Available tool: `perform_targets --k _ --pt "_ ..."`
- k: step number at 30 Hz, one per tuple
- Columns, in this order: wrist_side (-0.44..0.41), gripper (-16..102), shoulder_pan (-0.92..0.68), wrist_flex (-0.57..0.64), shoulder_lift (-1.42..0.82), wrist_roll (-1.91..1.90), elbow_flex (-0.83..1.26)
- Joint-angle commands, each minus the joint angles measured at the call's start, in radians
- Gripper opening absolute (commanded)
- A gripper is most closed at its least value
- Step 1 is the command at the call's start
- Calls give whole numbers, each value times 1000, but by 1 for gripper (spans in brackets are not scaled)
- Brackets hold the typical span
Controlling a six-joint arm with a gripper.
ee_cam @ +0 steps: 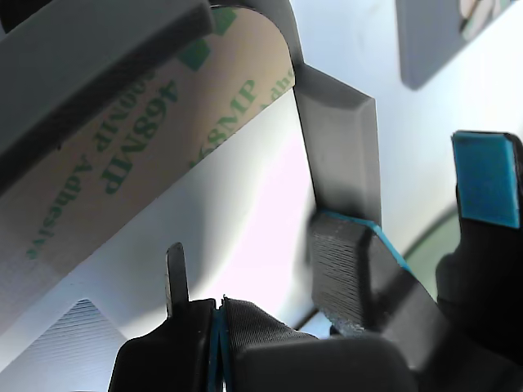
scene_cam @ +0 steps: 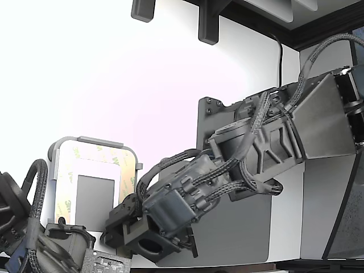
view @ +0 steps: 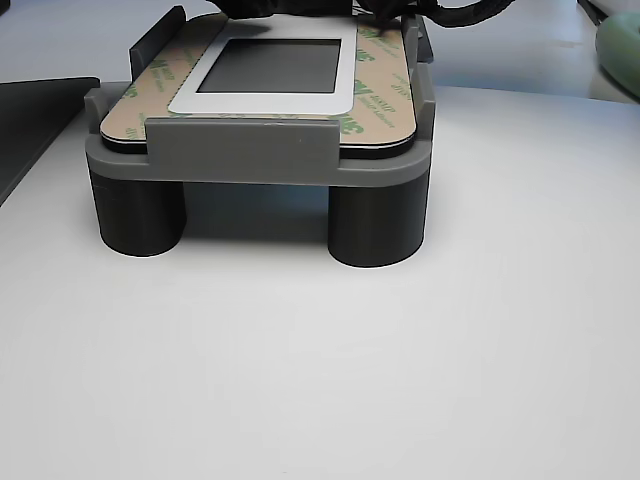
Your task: Peel off protective film from adhesive tape.
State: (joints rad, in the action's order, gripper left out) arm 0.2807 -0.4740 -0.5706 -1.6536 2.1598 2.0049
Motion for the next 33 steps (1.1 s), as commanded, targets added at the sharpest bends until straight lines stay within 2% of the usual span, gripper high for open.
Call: perform_targets --k 1,12,25,33 --pt "3 -10 8 3 -15 8 -32" --pt "12 -11 8 -9 -5 40 -34" --pt "26 -7 6 20 -5 55 -28" --pt "37 -10 6 9 14 52 -49"
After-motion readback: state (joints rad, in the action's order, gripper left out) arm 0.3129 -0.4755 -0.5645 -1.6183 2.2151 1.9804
